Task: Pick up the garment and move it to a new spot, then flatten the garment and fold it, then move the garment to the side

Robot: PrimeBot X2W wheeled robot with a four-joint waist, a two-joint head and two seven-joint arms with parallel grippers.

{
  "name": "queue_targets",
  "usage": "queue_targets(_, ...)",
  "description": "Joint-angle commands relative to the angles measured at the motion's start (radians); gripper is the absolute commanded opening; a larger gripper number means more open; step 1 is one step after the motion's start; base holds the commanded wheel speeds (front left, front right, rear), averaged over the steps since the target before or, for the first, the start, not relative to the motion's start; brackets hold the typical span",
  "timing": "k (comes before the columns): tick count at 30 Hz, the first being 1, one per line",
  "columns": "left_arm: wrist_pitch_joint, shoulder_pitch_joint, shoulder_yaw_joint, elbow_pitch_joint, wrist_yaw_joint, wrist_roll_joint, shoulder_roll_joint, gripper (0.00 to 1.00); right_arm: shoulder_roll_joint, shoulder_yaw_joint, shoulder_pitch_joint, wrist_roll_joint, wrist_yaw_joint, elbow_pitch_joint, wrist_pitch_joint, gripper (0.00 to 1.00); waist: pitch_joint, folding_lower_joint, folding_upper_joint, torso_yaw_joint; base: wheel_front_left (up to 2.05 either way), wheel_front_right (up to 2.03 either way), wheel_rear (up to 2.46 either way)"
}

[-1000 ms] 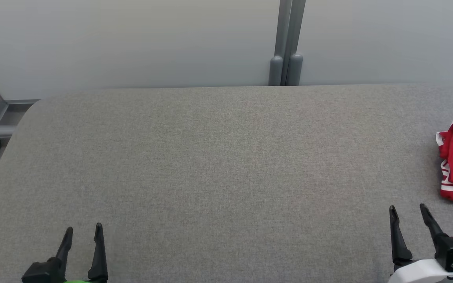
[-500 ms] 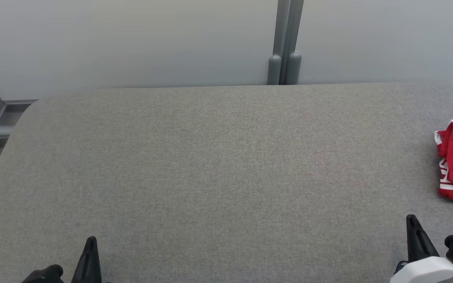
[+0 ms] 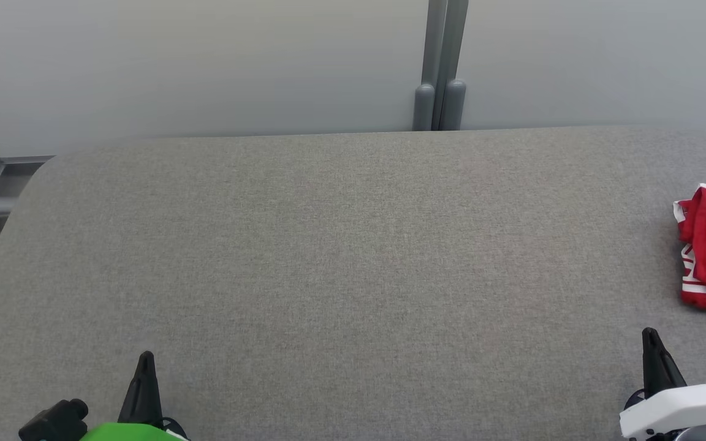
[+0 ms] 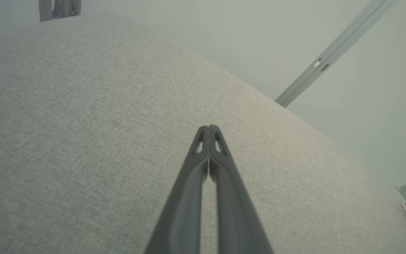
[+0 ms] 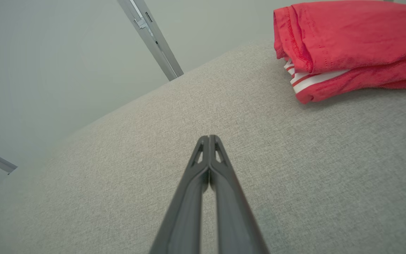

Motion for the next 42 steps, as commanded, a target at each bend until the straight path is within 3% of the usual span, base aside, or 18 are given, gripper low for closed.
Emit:
queue_targets(1, 0.006, -0.037, 0.003, -0.015, -0.010, -0.043, -0.001, 0.00, -0.008, -0.008, -0.032, 0.053, 0.000, -0.010, 0.014, 0.00, 0.000, 0.0000, 0.0000, -0.001, 0.00, 0.00, 0.00)
queue_targets(42, 0.073, -0.125, -0.003, -0.020, -0.051, -0.490, -0.044, 0.00, -0.013, -0.067, -0.113, 0.610, 0.000, 0.014, 0.206, 0.00, 0.010, 0.0000, 0.0000, -0.024, 0.00, 0.00, 0.00)
